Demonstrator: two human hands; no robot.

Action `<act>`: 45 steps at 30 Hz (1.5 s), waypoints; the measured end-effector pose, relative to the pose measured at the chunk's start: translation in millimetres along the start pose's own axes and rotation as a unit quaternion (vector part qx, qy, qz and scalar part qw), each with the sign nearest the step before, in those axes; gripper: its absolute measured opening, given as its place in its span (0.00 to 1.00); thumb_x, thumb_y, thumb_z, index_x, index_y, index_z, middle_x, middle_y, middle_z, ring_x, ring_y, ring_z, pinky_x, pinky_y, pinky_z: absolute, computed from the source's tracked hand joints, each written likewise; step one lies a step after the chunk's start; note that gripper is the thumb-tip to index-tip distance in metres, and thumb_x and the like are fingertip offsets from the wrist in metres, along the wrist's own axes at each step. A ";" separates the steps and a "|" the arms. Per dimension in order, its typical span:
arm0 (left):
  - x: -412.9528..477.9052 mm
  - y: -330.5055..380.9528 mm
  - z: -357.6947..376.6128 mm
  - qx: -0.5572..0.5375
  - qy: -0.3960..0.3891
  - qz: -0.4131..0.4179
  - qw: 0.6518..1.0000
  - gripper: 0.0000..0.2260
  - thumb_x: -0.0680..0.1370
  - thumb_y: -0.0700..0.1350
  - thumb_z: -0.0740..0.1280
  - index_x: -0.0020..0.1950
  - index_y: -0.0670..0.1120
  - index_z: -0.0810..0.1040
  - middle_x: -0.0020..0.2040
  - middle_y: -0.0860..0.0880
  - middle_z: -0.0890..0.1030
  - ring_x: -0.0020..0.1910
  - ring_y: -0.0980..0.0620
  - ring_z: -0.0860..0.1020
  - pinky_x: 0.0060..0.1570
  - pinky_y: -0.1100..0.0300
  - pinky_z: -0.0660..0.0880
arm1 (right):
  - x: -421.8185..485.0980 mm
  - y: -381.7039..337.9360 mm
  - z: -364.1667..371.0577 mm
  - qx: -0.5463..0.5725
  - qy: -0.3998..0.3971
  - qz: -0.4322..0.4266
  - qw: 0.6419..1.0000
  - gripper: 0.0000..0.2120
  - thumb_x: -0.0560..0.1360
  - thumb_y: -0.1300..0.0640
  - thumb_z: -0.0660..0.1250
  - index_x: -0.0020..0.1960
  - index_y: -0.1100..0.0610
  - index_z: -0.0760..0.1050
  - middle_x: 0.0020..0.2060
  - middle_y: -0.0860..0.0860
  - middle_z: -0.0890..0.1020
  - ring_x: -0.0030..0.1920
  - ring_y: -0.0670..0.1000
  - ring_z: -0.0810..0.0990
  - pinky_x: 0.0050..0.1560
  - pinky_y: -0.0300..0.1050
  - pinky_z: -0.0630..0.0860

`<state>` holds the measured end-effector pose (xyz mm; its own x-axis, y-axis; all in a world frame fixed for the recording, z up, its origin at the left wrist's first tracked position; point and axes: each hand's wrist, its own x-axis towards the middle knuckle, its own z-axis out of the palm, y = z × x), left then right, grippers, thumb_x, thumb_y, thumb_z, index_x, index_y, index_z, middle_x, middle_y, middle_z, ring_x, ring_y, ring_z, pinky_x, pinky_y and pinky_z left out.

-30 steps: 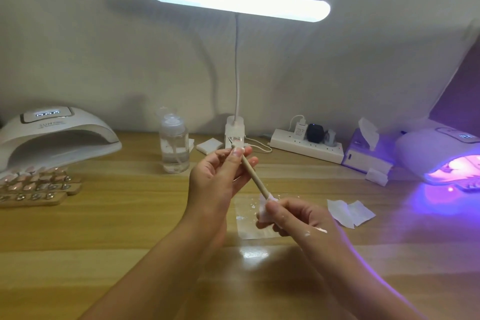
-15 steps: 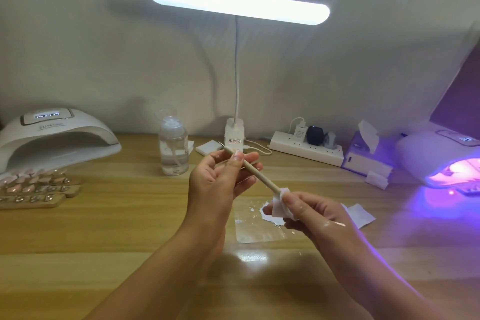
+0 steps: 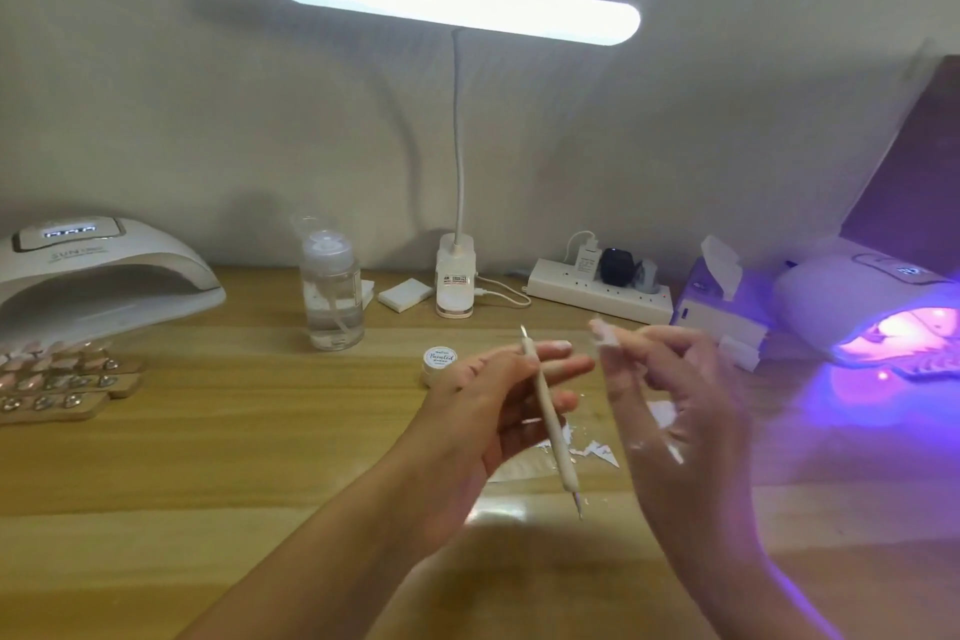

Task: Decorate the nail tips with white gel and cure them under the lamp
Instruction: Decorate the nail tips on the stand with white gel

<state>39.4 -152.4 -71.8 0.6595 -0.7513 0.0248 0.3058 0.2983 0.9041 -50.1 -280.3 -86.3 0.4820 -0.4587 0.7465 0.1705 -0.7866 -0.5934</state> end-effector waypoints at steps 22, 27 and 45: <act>3.3 1.9 -7.2 0.048 0.035 -0.020 0.998 0.12 0.83 0.39 0.57 0.56 0.41 0.80 0.51 0.43 0.86 0.49 0.47 0.85 0.41 0.62 0.80 | -1.0 2.9 -1.1 -0.084 -0.029 -0.067 0.994 0.08 0.77 0.58 0.68 0.53 0.48 0.83 0.41 0.43 0.81 0.45 0.48 0.74 0.50 0.39 0.70; 4.7 7.8 -14.6 0.031 0.046 -0.015 0.998 0.11 0.83 0.41 0.57 0.58 0.42 0.77 0.50 0.44 0.86 0.48 0.47 0.85 0.42 0.61 0.81 | -11.6 4.6 8.8 -0.136 -0.127 -0.141 0.972 0.22 0.70 0.72 0.73 0.57 0.51 0.84 0.50 0.44 0.81 0.51 0.48 0.74 0.52 0.28 0.66; 3.8 14.9 -23.2 -0.060 0.038 -0.042 0.997 0.09 0.82 0.39 0.57 0.60 0.39 0.72 0.53 0.41 0.85 0.52 0.43 0.84 0.43 0.58 0.82 | 2.0 17.8 -4.0 -0.047 -0.095 -0.006 0.994 0.12 0.76 0.65 0.71 0.50 0.48 0.84 0.42 0.43 0.82 0.46 0.44 0.81 0.44 0.34 0.74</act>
<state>62.4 -137.2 -68.1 0.6767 -0.7312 -0.0864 0.4393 0.3068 0.8444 -49.5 -296.9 -94.2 0.6358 -0.3697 0.6775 0.0998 -0.8311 -0.5471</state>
